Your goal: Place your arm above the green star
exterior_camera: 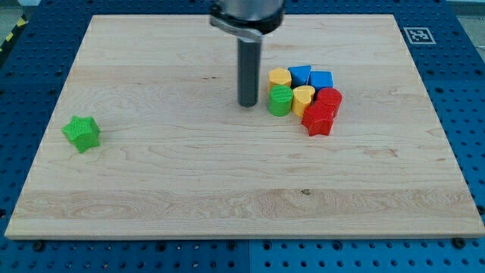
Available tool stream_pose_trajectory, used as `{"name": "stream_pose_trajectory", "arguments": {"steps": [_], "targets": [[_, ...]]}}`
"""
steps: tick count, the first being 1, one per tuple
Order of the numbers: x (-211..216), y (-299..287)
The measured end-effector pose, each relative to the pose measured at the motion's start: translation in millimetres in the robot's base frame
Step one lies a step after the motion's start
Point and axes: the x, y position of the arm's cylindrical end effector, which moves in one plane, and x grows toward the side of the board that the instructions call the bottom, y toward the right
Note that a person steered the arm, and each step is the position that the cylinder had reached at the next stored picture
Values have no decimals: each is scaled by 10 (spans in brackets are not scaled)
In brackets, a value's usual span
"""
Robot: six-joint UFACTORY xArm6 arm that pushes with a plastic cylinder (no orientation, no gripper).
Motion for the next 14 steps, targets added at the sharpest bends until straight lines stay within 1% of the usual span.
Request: {"name": "stream_pose_trajectory", "arguments": {"steps": [2, 4, 6, 12, 13, 14], "targets": [[-27, -866], [-71, -998], [-337, -1342], [-377, -1349], [-377, -1542], [-377, -2042]]}}
